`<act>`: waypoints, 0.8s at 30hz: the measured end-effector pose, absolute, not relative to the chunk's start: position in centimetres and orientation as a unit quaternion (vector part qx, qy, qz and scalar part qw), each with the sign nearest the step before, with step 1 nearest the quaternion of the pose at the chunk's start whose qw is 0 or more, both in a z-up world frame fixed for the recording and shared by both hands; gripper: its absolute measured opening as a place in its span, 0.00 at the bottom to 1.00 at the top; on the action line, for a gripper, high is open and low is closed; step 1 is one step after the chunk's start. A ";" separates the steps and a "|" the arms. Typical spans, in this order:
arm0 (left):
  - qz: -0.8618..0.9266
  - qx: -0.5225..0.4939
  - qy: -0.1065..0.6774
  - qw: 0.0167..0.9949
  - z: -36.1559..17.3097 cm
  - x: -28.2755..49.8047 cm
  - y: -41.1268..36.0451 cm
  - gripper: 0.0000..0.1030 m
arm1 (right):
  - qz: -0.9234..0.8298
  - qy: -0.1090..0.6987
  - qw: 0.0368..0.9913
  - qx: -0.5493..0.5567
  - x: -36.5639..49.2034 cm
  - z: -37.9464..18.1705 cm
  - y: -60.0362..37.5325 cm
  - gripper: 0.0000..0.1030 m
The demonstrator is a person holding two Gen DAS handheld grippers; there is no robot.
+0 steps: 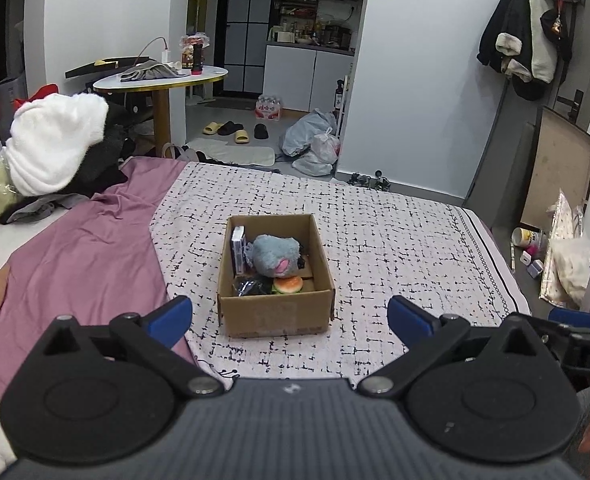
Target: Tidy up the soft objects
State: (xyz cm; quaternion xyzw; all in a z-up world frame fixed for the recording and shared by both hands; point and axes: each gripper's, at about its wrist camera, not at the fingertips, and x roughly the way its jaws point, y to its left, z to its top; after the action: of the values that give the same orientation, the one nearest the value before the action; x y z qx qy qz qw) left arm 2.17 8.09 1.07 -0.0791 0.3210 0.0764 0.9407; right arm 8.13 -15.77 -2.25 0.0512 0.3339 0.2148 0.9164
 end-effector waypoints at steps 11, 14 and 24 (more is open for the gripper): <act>0.079 -0.072 0.315 0.943 1.2 1.9 8.2 1.00 | 0.216 0.325 0.919 0.048 7.5 -2.0 -15.6 1.00; 0.079 -0.070 0.317 0.943 1.0 1.9 8.1 1.00 | 0.215 0.324 0.920 0.046 7.5 -2.1 -15.6 1.00; 0.074 -0.069 0.317 0.943 0.8 1.8 8.0 1.00 | 0.209 0.321 0.923 0.049 7.3 -2.0 -16.0 1.00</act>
State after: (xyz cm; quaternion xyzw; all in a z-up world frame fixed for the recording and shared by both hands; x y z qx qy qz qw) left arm 1.84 7.95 0.77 -0.0694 0.3170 0.0739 0.9430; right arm 7.27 -16.02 -2.04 0.0492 0.3206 0.2092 0.9225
